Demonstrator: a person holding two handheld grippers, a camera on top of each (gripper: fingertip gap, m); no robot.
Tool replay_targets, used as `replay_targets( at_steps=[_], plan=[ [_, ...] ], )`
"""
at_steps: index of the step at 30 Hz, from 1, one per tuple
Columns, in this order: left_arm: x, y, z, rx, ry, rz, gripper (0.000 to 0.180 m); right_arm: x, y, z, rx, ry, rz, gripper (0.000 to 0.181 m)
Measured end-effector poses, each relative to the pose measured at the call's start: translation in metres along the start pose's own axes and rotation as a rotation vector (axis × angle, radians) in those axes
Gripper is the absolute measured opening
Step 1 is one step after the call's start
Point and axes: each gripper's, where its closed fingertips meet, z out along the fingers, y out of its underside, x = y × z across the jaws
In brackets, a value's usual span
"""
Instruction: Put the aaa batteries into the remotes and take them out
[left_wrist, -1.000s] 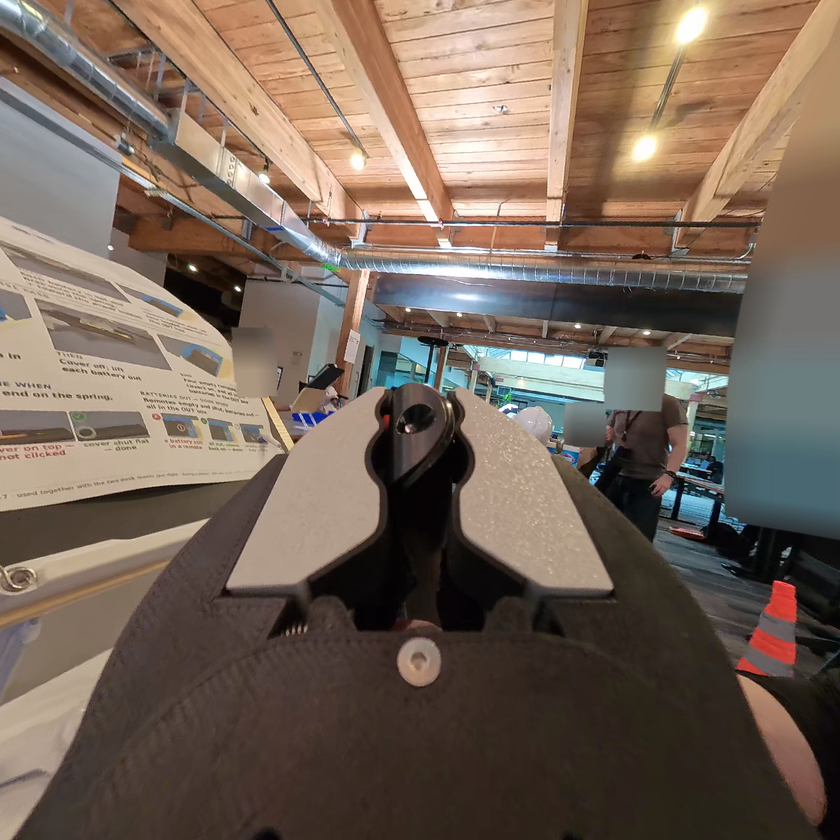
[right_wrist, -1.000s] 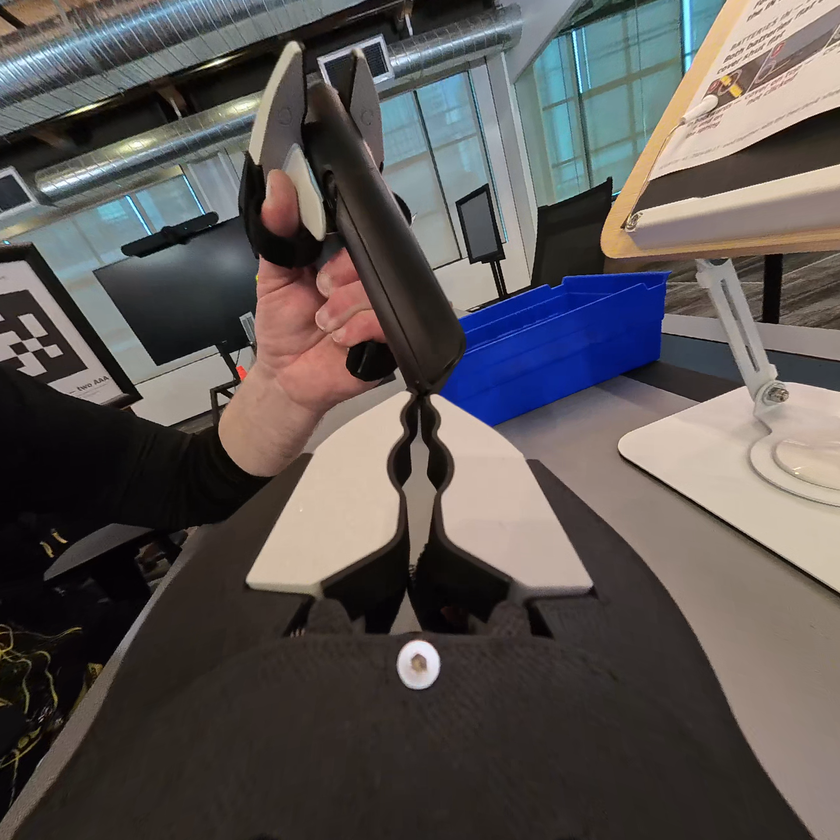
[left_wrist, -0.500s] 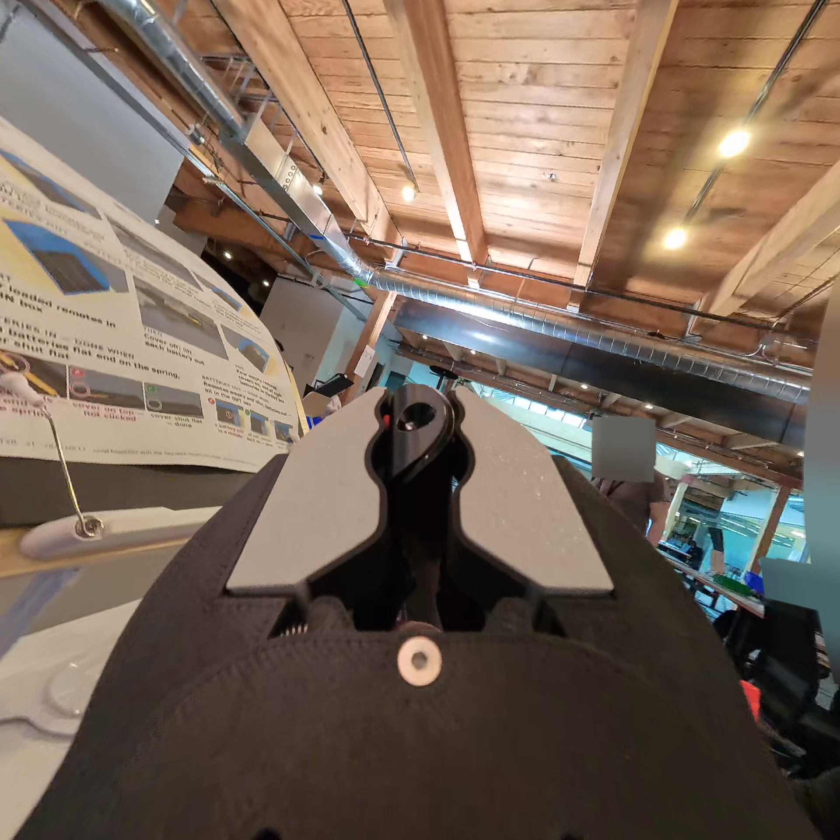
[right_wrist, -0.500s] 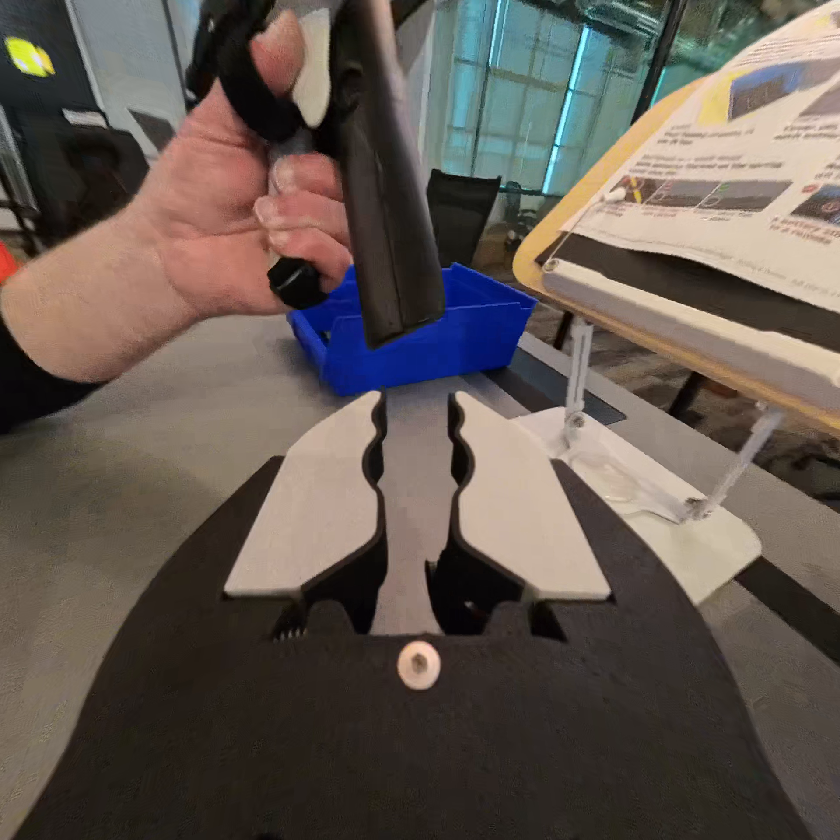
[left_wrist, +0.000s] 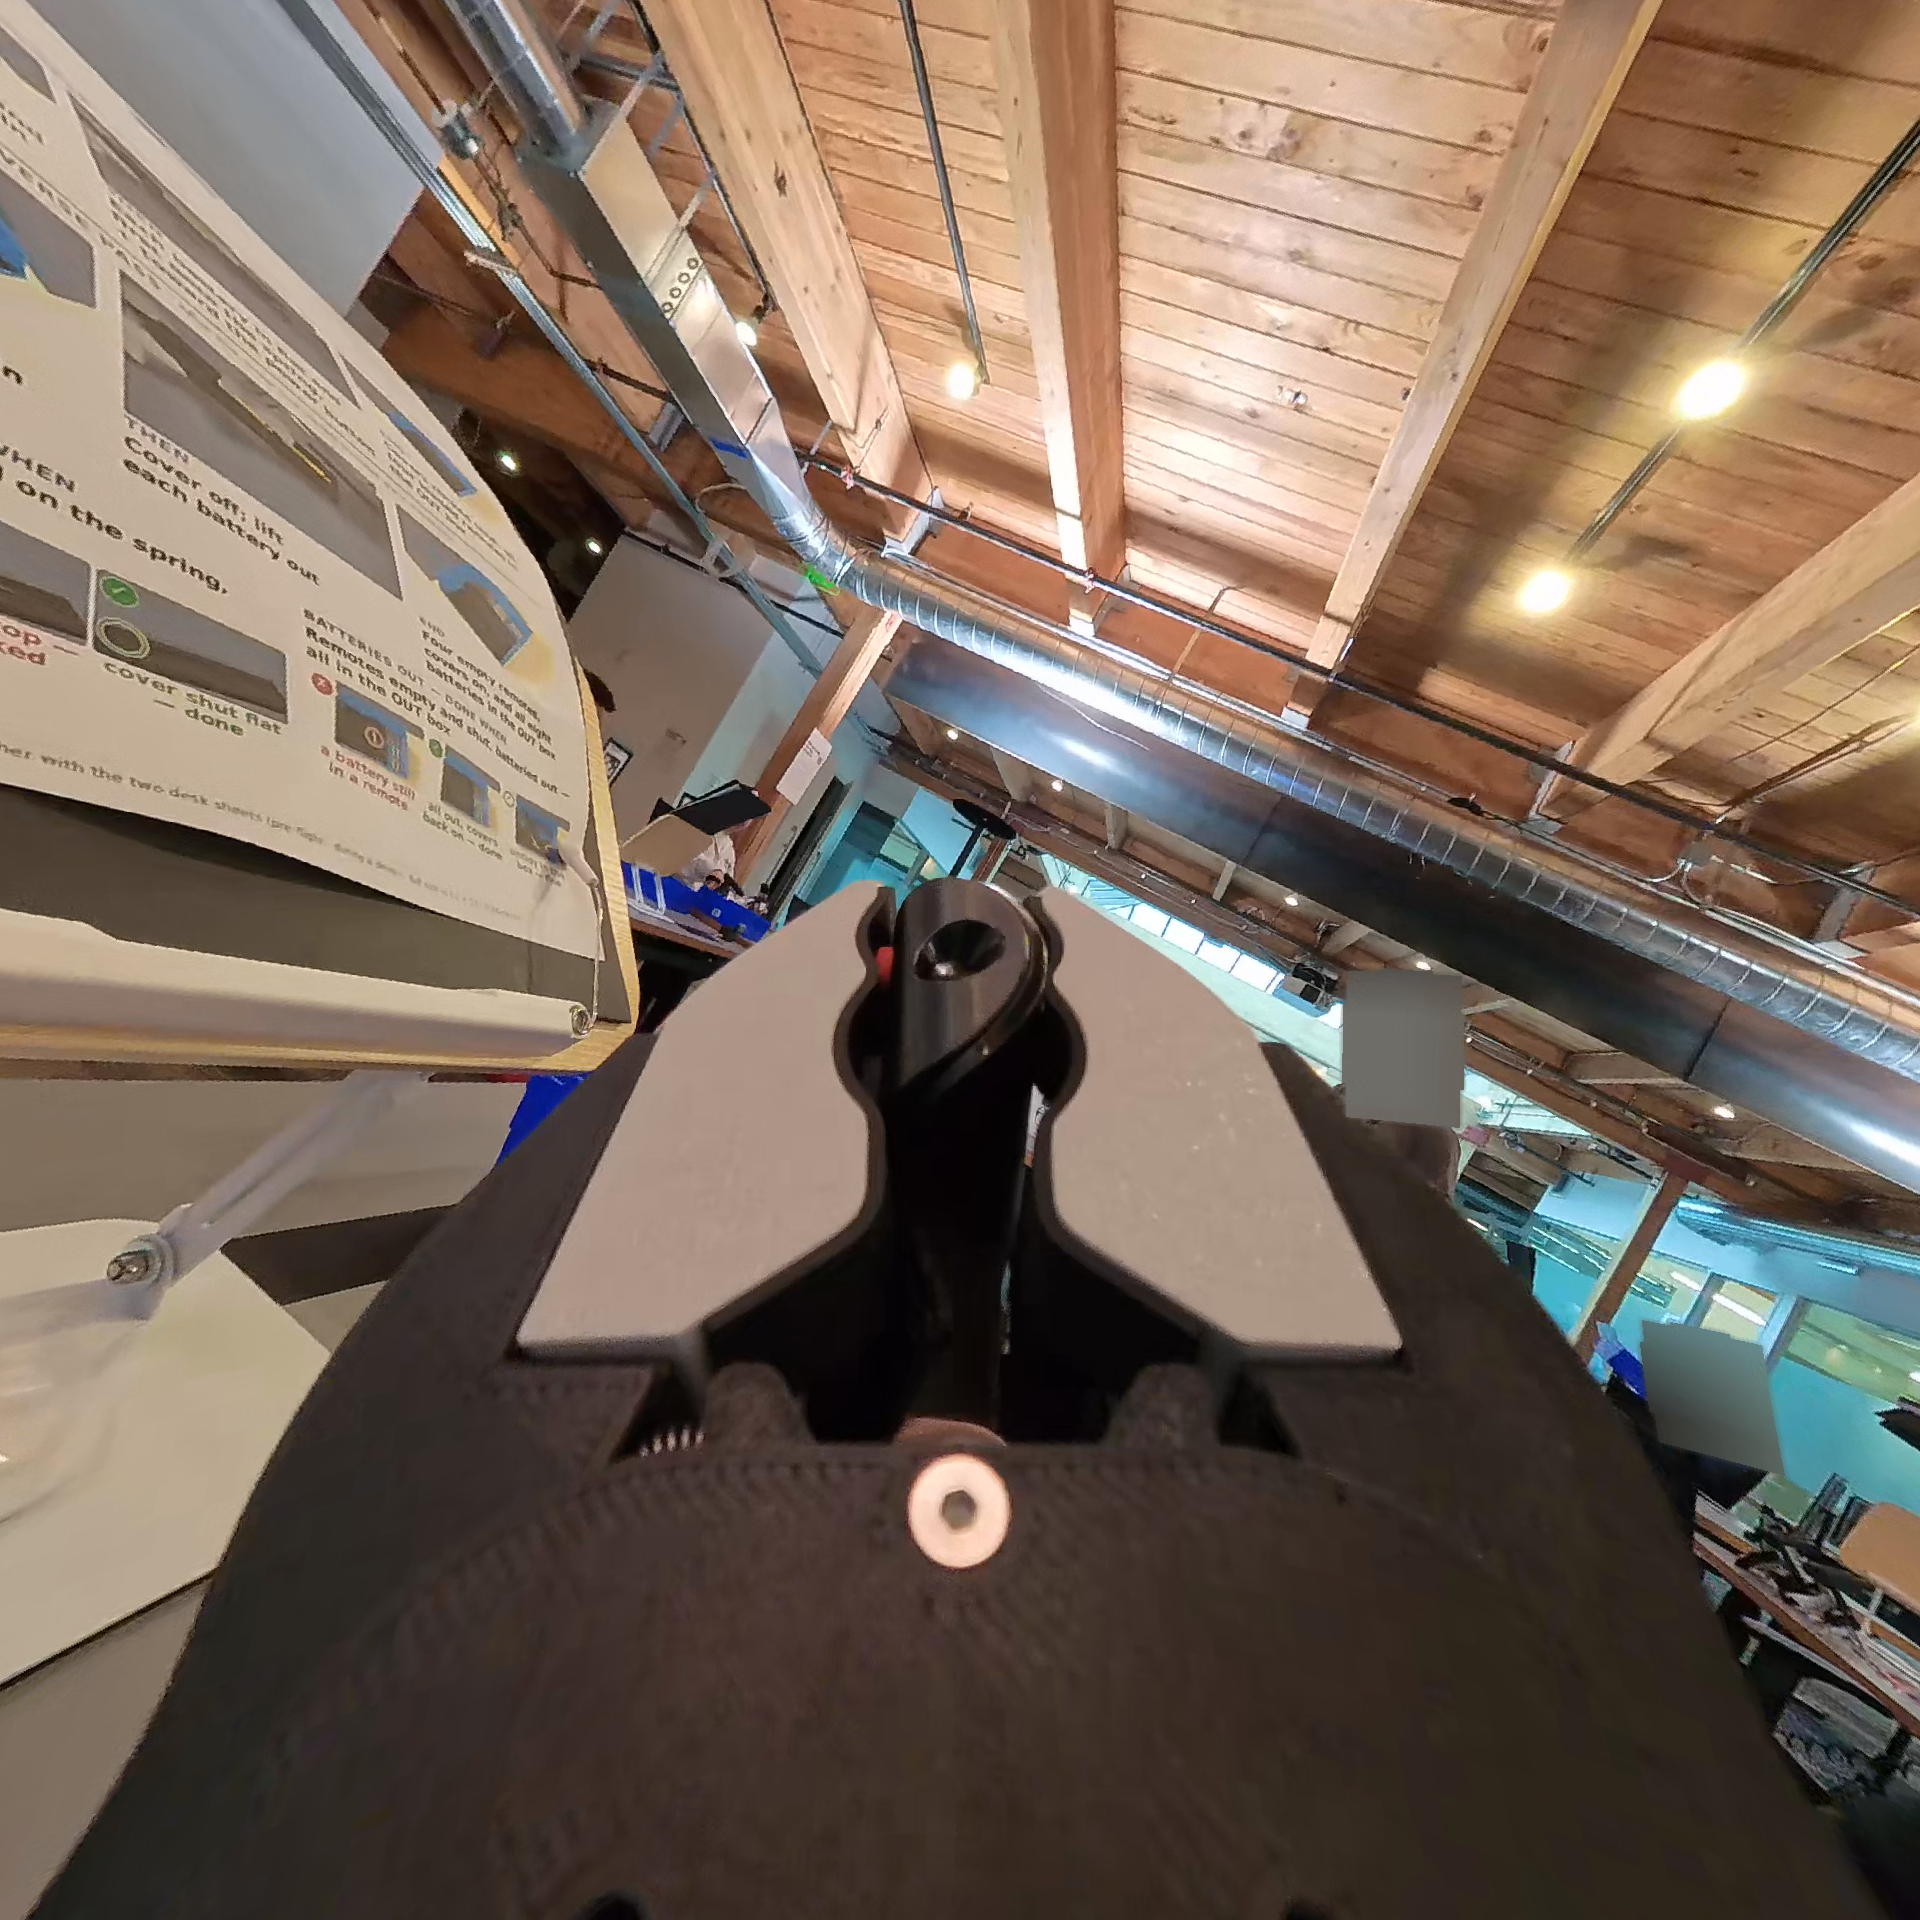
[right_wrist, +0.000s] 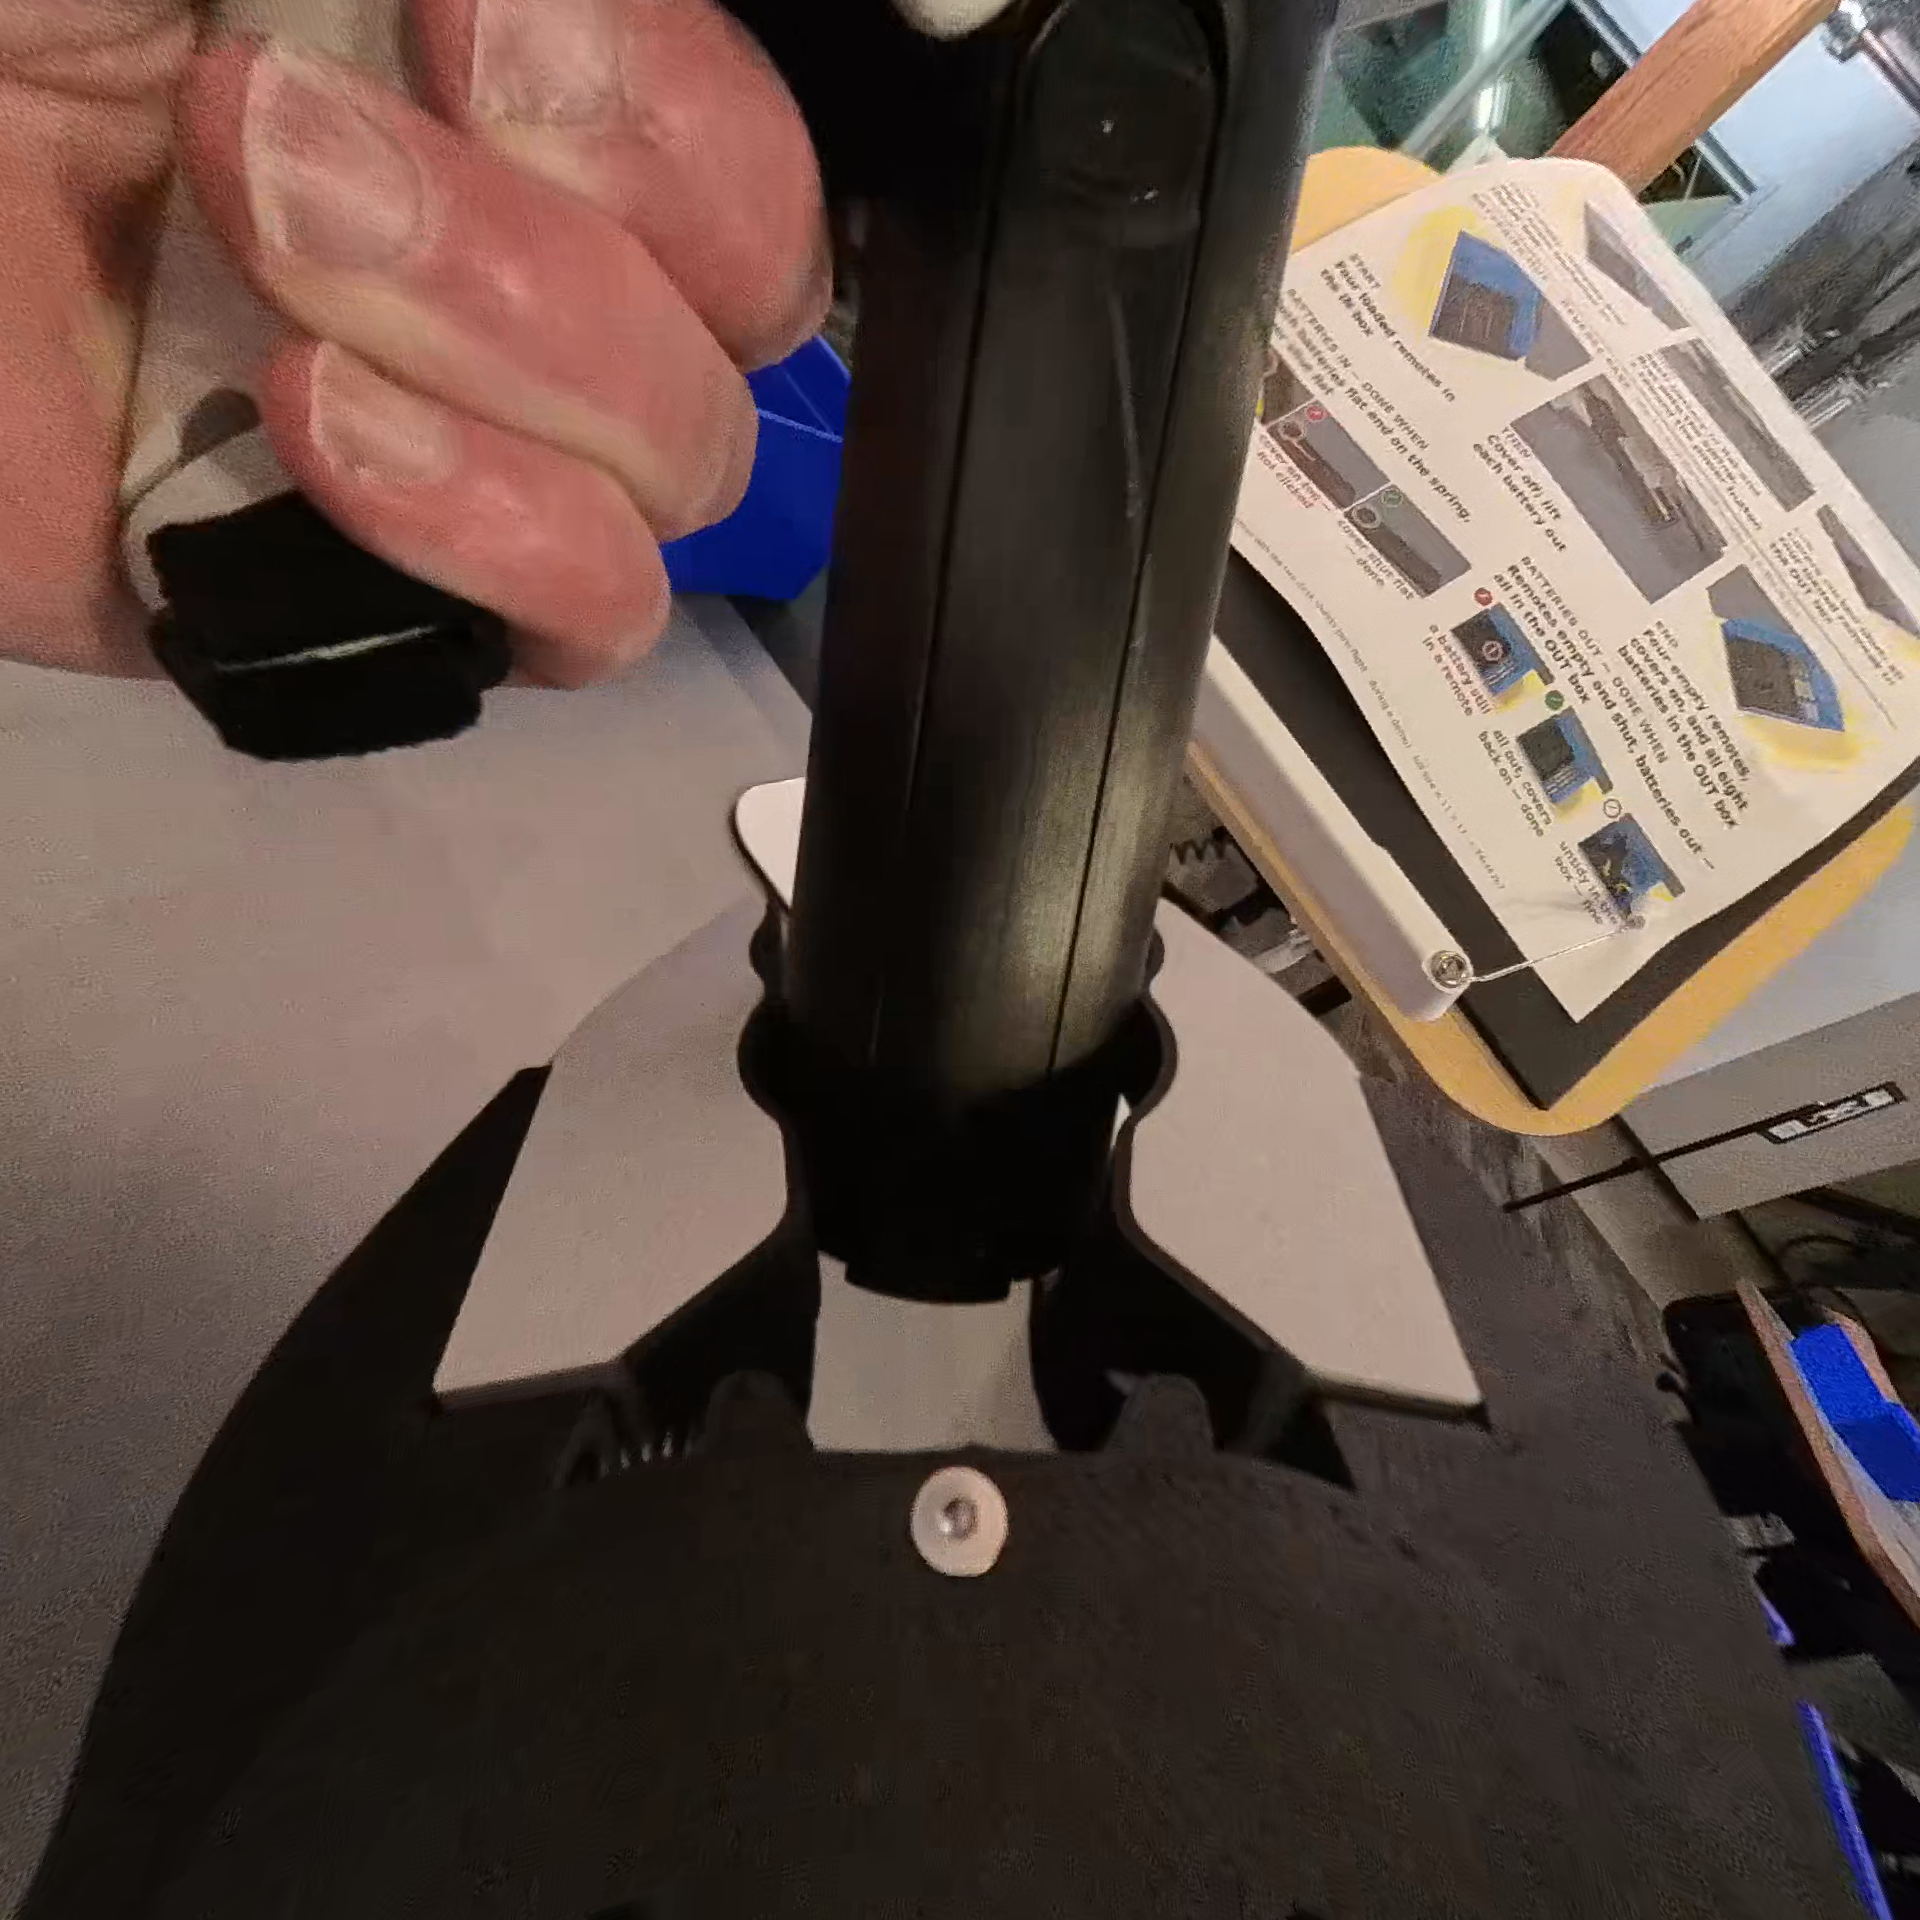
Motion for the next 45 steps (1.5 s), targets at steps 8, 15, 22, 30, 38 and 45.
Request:
replay_targets(
  at_steps=[8,15,22,30,38,45],
  plan=[
    [0.025,0.006,0.007,-0.100,0.139,0.178,0.038,-0.003,-0.009,-0.014,0.084,-0.261,0.140,0.060],
    [0.057,0.031,-0.010,-0.338,0.465,0.425,0.061,-0.021,-0.016,-0.048,0.215,-0.691,0.212,0.060],
    [0.070,0.047,-0.018,-0.395,0.530,0.554,0.051,-0.013,-0.024,-0.067,0.287,-0.821,0.207,0.060],
    [0.070,0.063,-0.022,-0.496,0.541,0.601,0.061,-0.018,-0.004,-0.075,0.150,-0.891,0.105,0.060],
    [0.076,0.070,-0.024,-0.468,0.546,0.627,0.058,-0.017,0.001,-0.083,0.105,-0.909,0.041,0.061],
    [0.084,0.070,-0.024,-0.432,0.553,0.649,0.057,-0.014,-0.013,-0.087,0.221,-0.920,0.204,0.068]
  ],
)
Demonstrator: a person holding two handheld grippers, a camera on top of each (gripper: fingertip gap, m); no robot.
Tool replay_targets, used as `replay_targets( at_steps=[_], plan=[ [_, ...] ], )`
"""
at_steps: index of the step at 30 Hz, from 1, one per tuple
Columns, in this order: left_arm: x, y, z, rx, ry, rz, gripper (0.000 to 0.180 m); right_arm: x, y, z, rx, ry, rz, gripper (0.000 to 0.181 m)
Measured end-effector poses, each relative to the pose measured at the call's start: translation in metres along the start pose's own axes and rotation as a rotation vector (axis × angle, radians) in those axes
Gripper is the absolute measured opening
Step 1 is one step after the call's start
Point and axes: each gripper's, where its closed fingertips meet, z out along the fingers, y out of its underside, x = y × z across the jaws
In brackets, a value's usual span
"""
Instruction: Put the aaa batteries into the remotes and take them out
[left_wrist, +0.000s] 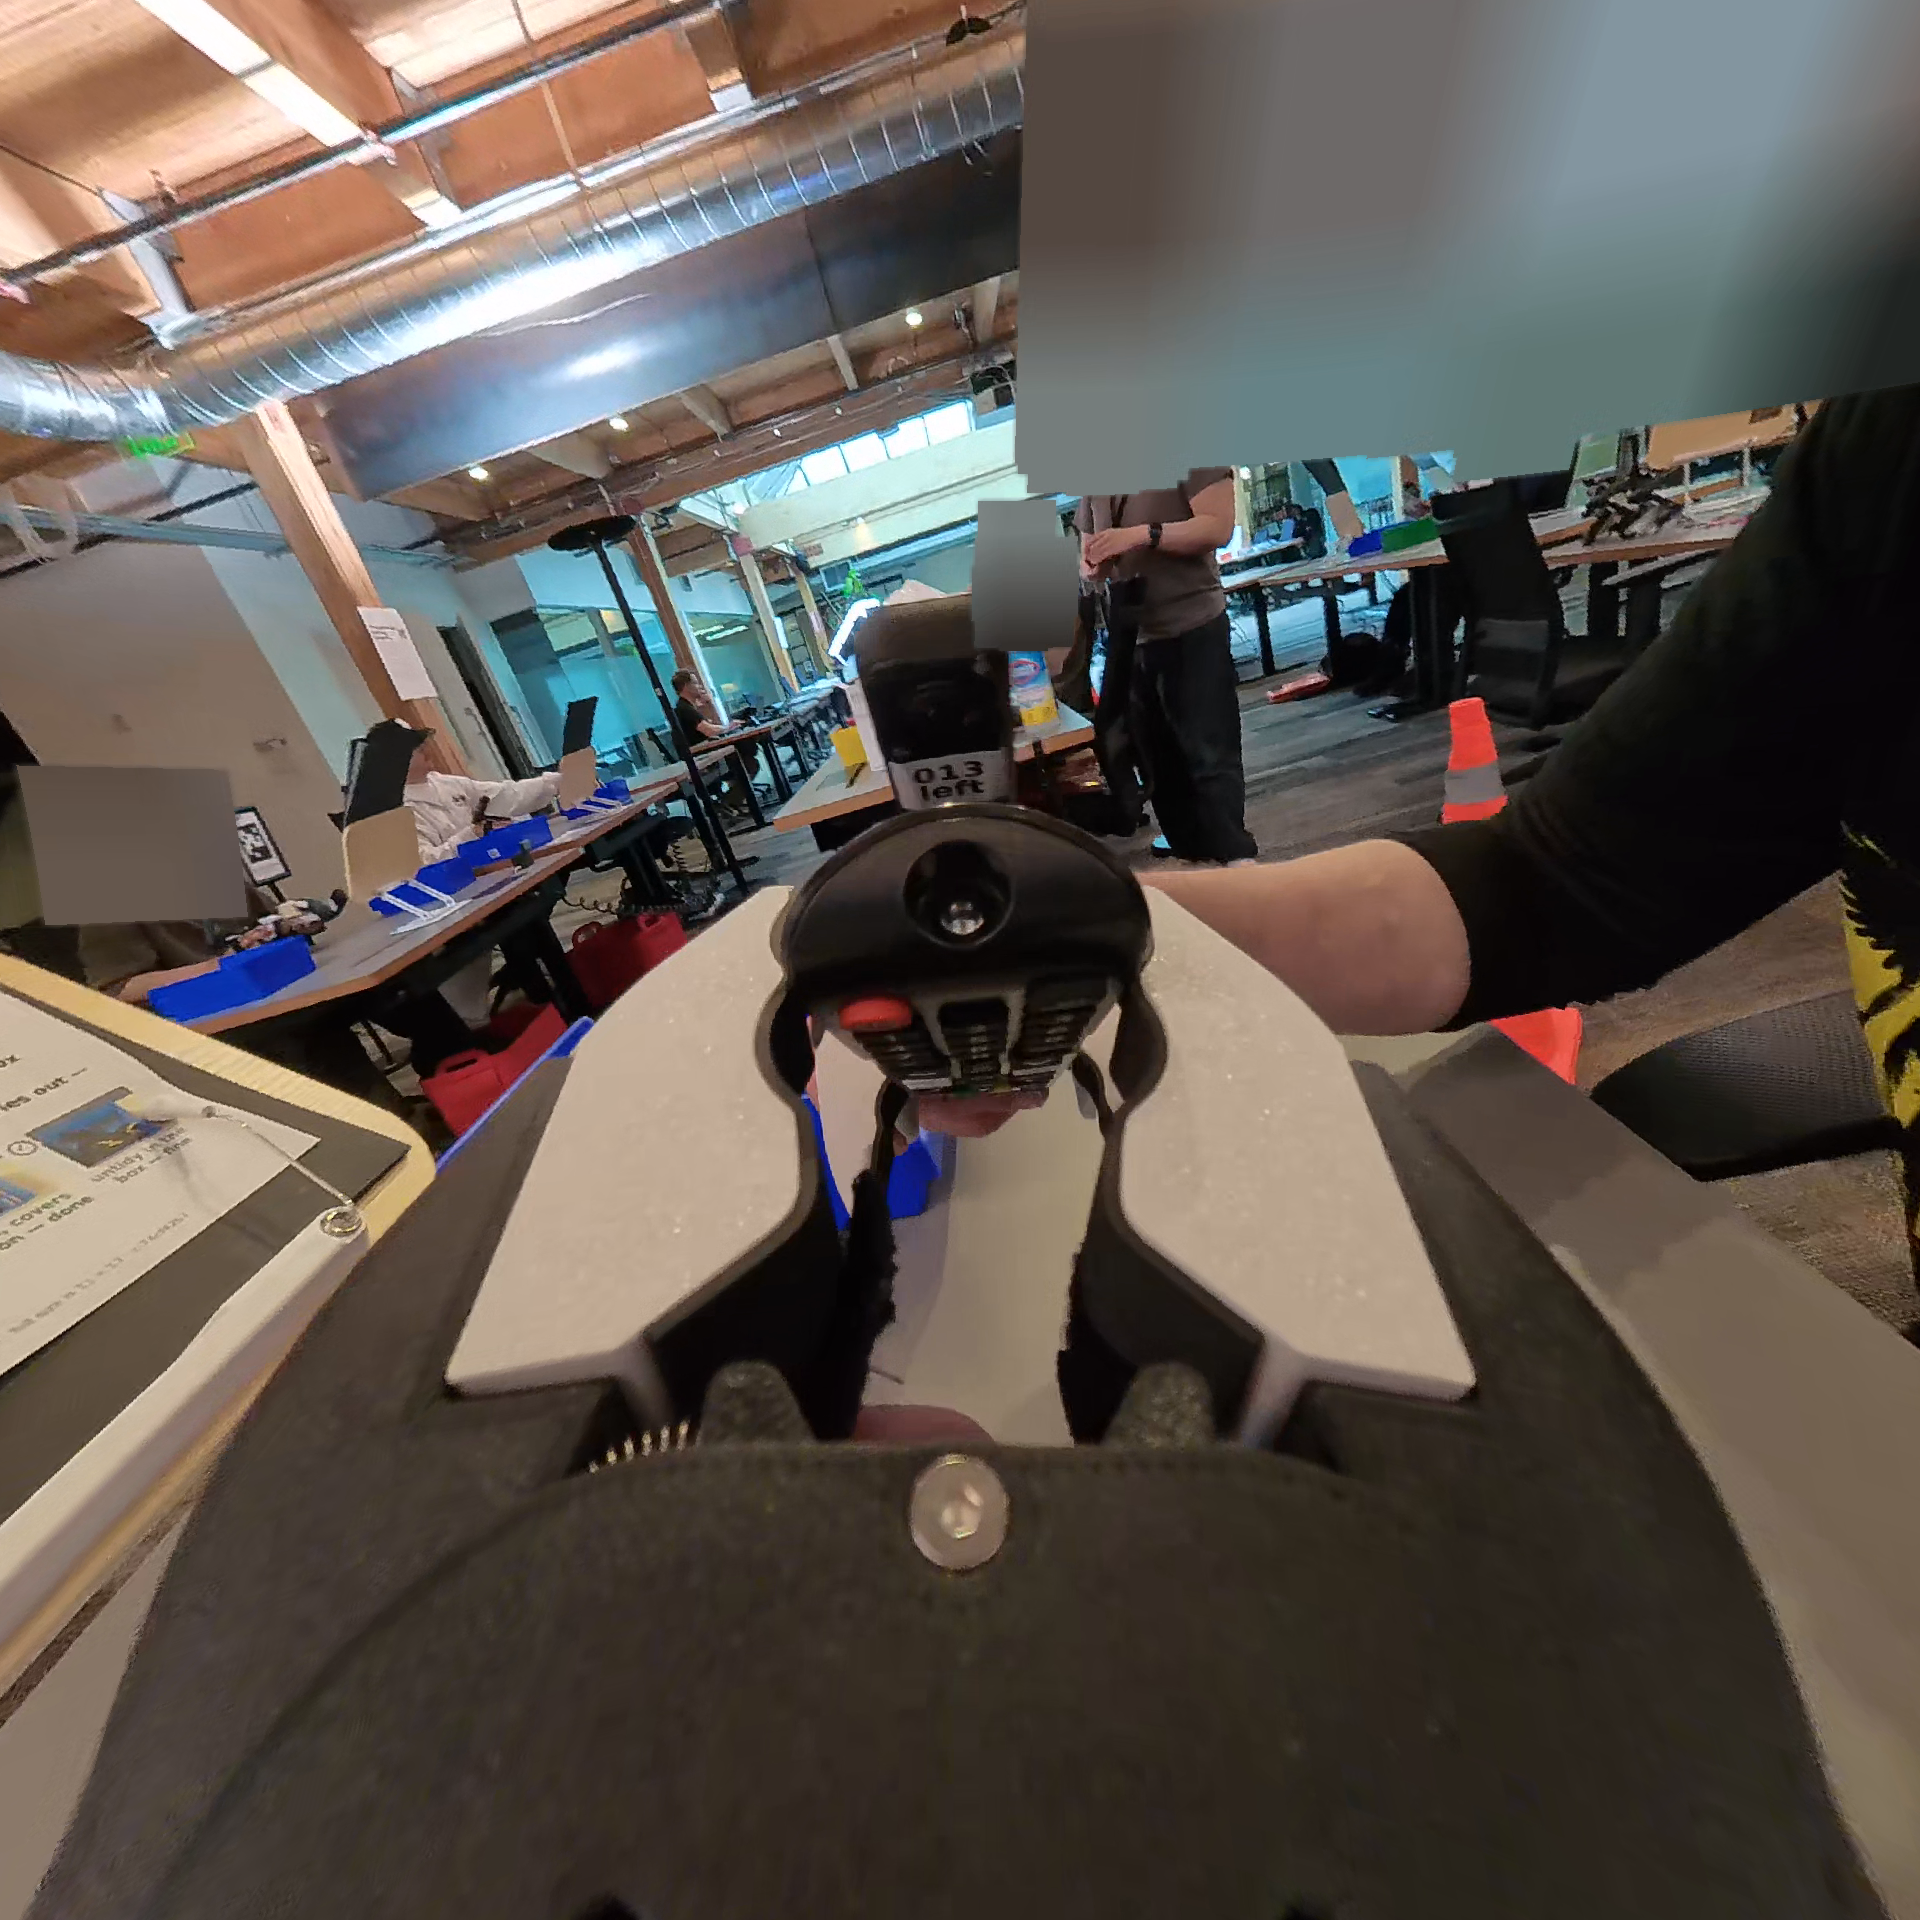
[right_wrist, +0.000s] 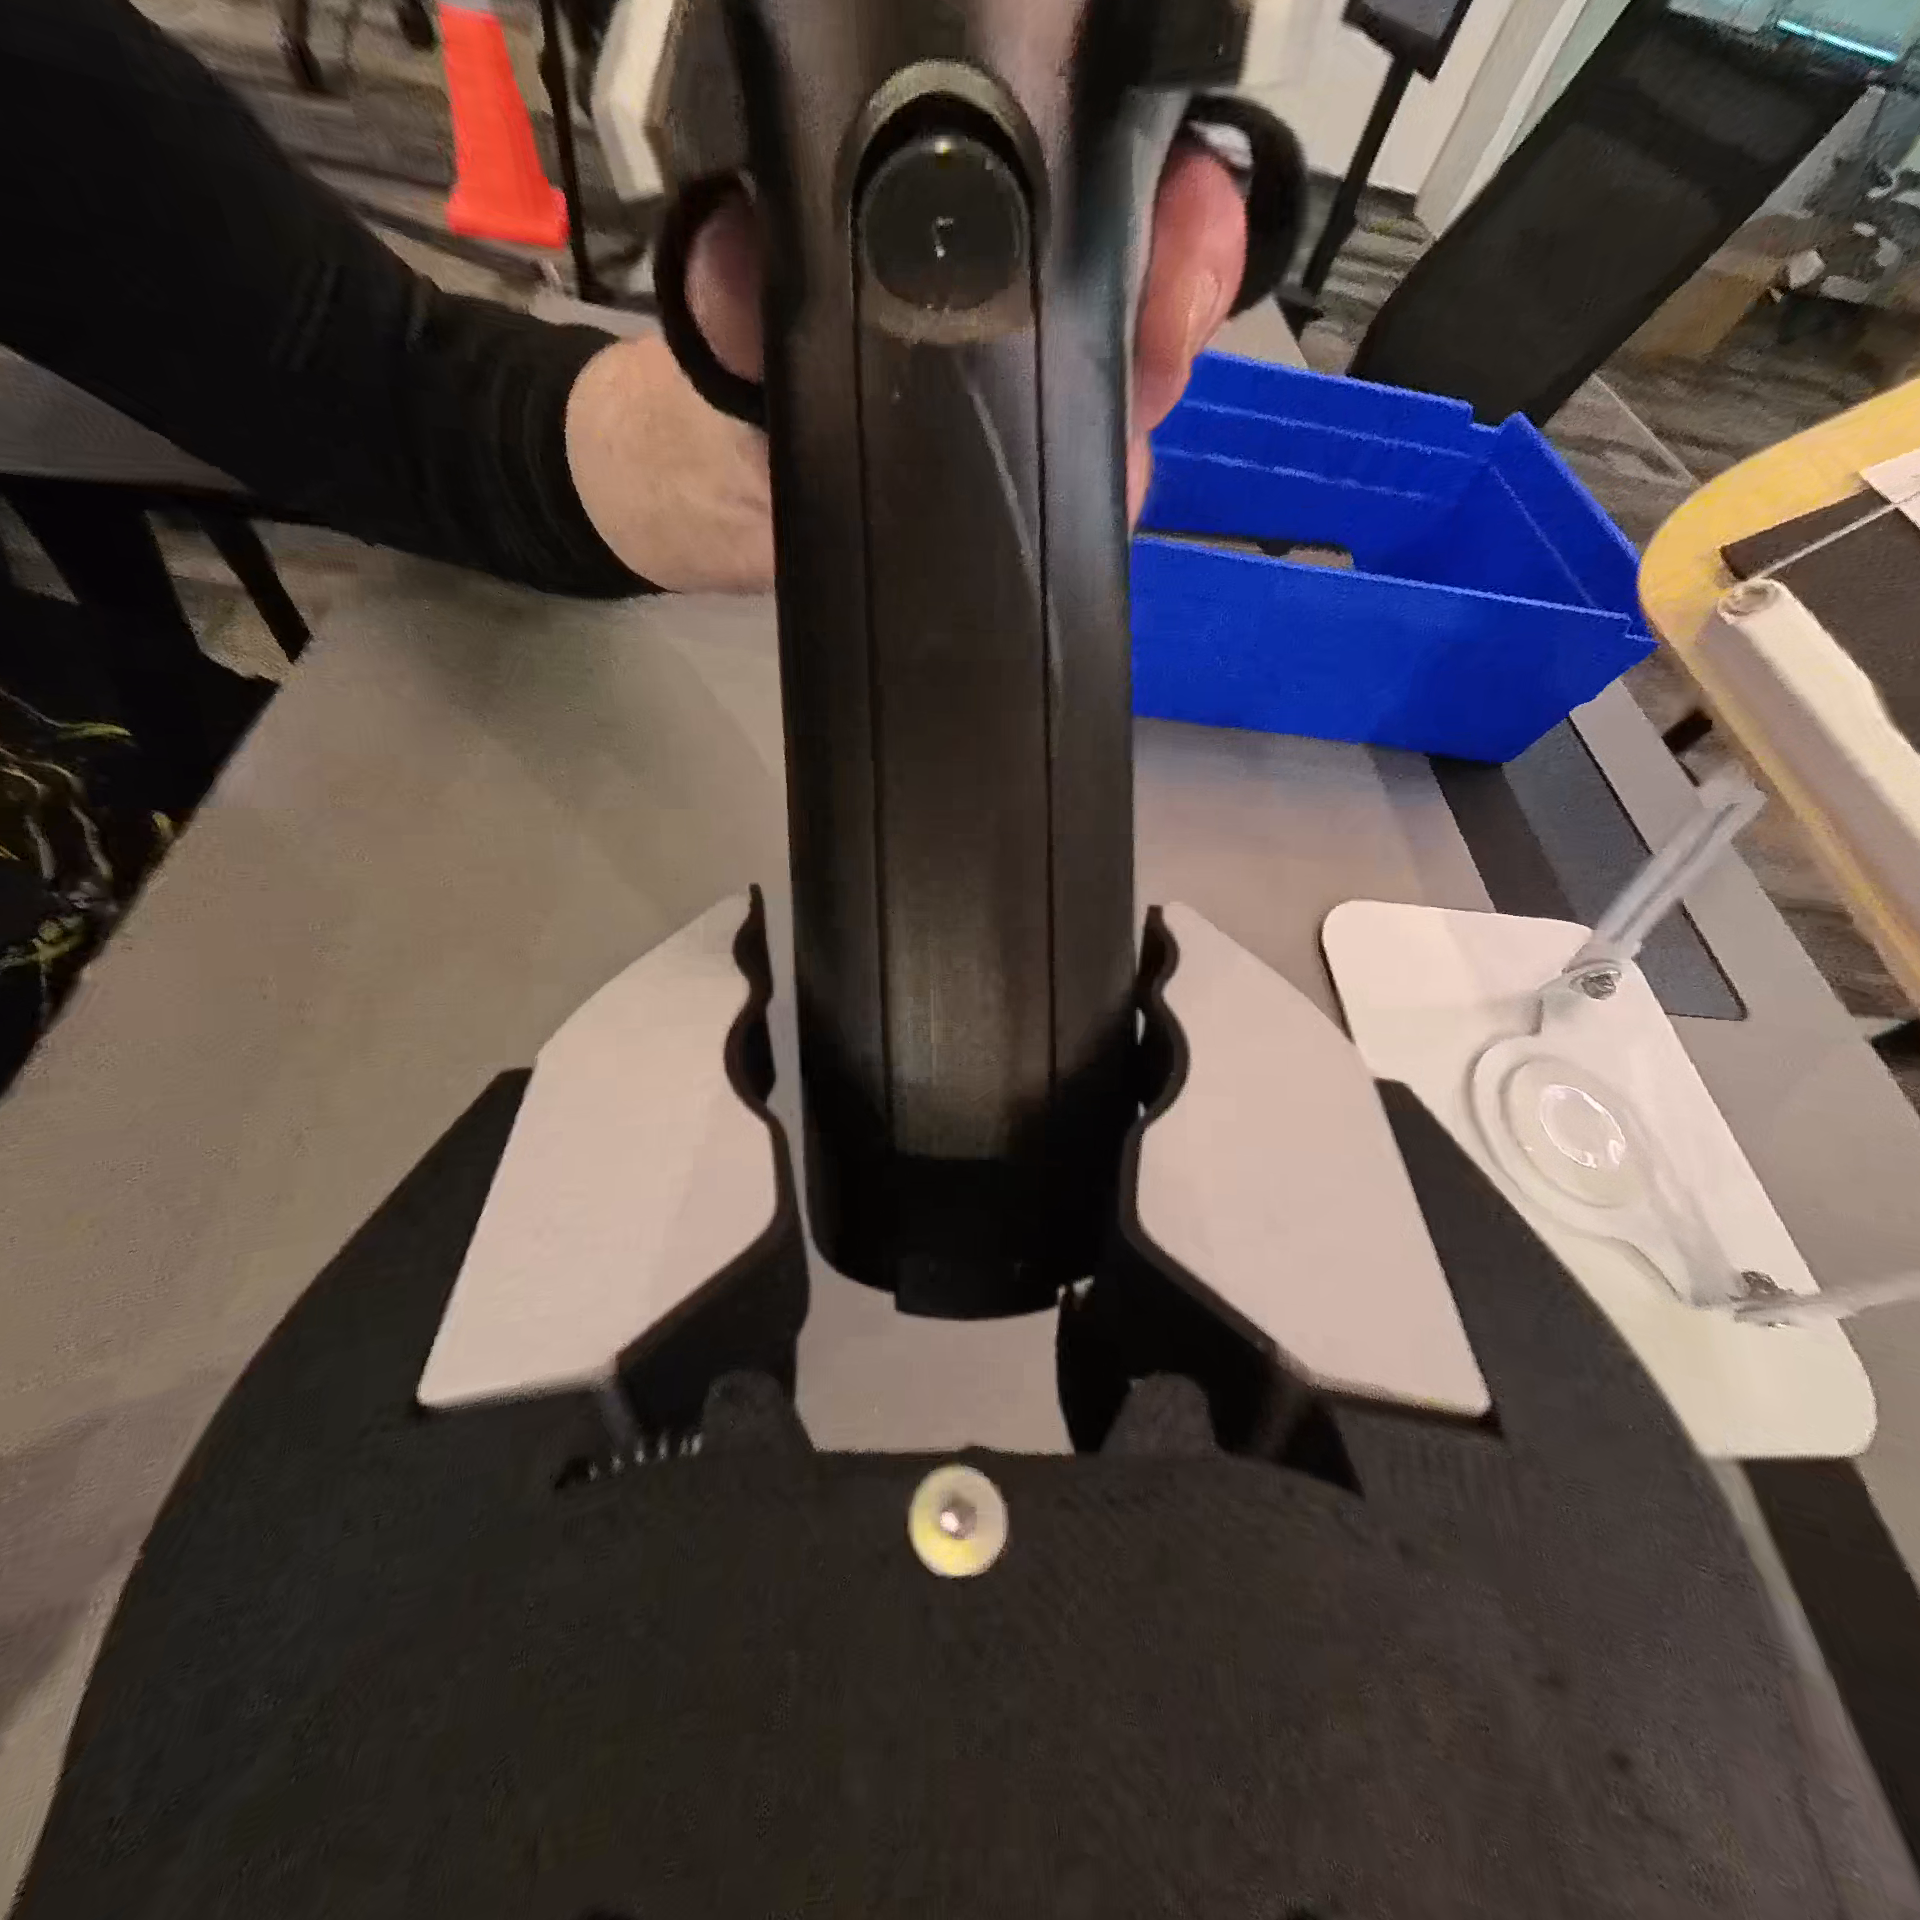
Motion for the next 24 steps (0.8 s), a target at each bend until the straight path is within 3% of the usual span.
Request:
replay_targets(
  at_steps=[3,8,13,15,19,22,23,24],
  plan=[
    [0.004,-0.001,0.000,-0.028,0.005,0.046,0.056,-0.003,-0.011,-0.009,0.098,-0.047,0.085,0.073],
    [0.017,0.009,0.007,-0.115,0.067,0.116,0.056,0.004,-0.054,-0.027,0.330,-0.098,0.299,0.061],
    [0.027,0.017,0.013,-0.162,0.094,0.162,0.055,-0.008,-0.066,-0.009,0.286,-0.176,0.358,0.049],
    [0.025,0.016,0.012,-0.164,0.092,0.168,0.056,-0.010,-0.068,-0.011,0.311,-0.215,0.389,0.032],
    [0.034,0.015,0.014,-0.154,0.128,0.170,0.054,-0.015,-0.066,-0.009,0.307,-0.262,0.393,0.026],
    [0.038,0.018,0.018,-0.172,0.141,0.193,0.052,-0.023,-0.060,0.001,0.236,-0.280,0.329,0.002],
    [0.039,0.016,0.018,-0.159,0.148,0.188,0.052,-0.029,-0.063,0.003,0.240,-0.324,0.342,0.001],
    [0.039,0.015,0.017,-0.150,0.149,0.177,0.052,-0.029,-0.060,0.006,0.223,-0.317,0.341,0.012]
  ],
)
